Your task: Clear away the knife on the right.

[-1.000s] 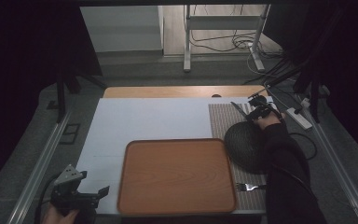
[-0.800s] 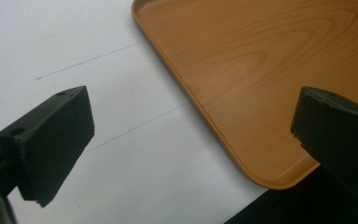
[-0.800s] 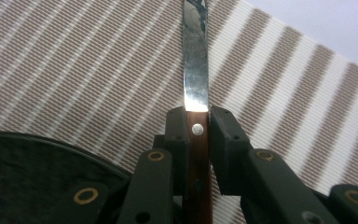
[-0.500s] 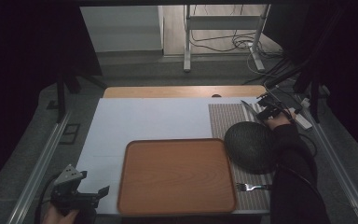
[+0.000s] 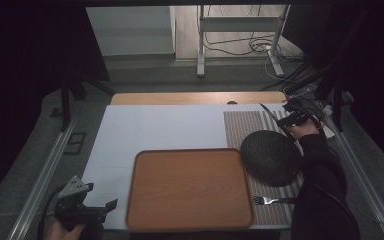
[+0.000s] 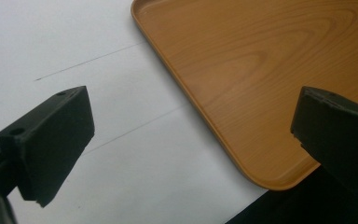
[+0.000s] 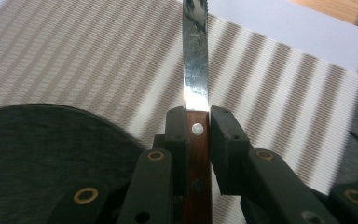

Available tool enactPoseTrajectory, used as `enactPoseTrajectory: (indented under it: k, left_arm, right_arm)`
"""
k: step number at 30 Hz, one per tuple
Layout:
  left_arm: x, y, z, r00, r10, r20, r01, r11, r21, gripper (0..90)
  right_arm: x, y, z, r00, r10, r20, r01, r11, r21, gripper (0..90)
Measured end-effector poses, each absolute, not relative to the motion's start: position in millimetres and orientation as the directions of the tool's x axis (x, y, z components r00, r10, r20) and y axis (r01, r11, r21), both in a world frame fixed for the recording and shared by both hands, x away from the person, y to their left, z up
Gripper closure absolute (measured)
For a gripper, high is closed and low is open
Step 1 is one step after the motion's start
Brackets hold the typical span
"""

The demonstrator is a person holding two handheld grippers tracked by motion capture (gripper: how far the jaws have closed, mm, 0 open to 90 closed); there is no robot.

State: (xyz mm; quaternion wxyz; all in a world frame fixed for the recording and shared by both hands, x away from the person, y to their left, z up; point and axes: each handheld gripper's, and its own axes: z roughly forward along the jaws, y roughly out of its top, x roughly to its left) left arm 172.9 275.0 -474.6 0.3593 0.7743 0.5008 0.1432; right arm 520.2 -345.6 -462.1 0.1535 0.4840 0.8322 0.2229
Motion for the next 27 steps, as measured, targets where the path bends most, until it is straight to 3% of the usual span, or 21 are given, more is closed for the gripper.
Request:
enactPoseTrajectory:
  k: [27]
  left_arm:
    - [172.3, 276.4, -474.5, 0.459, 0.877, -0.146, 0.668, -0.232, 0.707, 0.0]
  right_arm:
    - [467.5, -289.4, -466.7, -0.595, 0.803, 0.022, 0.701, 0.506, 0.503, 77.5]
